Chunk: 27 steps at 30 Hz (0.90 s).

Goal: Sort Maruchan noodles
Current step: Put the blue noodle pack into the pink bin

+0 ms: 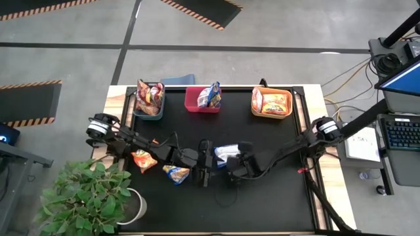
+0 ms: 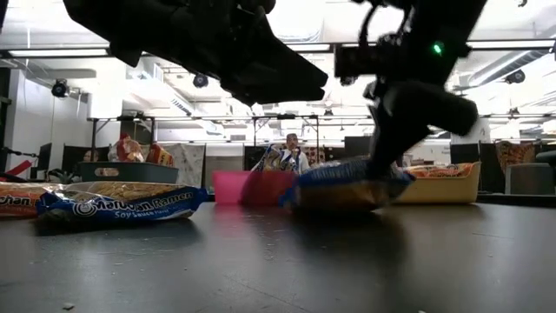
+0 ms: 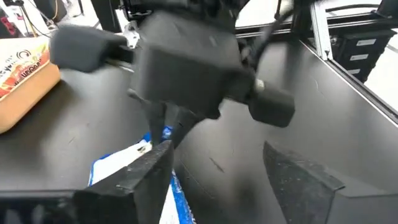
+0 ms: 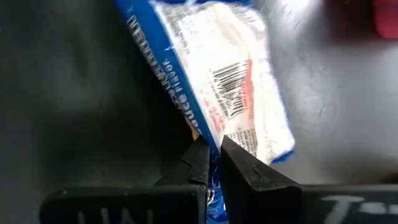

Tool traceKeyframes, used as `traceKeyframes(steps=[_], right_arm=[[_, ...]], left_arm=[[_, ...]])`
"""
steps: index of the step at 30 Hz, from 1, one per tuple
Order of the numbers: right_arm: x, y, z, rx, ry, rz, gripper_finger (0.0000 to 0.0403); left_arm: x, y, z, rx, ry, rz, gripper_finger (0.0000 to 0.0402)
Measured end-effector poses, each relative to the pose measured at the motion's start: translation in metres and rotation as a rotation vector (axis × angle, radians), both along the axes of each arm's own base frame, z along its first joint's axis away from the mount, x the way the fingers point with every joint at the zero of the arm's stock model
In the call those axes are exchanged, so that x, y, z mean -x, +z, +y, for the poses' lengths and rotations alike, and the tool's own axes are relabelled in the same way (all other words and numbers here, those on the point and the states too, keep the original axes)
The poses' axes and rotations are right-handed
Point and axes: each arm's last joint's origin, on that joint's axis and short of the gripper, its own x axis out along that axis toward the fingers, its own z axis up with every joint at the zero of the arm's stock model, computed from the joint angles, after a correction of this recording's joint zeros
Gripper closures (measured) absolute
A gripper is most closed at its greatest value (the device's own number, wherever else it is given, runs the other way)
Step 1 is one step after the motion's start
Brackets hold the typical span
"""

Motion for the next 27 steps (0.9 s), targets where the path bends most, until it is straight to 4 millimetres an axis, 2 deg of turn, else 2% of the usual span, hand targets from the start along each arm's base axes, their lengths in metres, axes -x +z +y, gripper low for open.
traceKeyframes(steps=[5,11,17,22,27], right_arm=[[-0.002,0.02,-0.009,-0.034,-0.024,-0.061,0.0391],[-0.004,0.035,-0.022,-0.125,-0.043,-0.112,0.0391],[-0.009,0.041,-0.031,-0.222,-0.046,-0.147,0.0391],[-0.01,0.044,-0.035,-0.224,-0.041,-0.159,0.0391],[-0.008,0.051,-0.036,-0.211,-0.001,-0.175,0.039]], left_arm=[[-0.001,-0.006,0.0,-0.028,-0.009,0.01,0.0133],[-0.009,-0.016,0.001,-0.05,0.034,-0.018,0.0122],[-0.018,-0.032,0.006,-0.092,0.182,0.024,0.0123],[-0.024,-0.038,0.01,-0.07,0.267,0.05,0.0128],[-0.024,-0.039,0.013,-0.03,0.289,0.053,0.0171]])
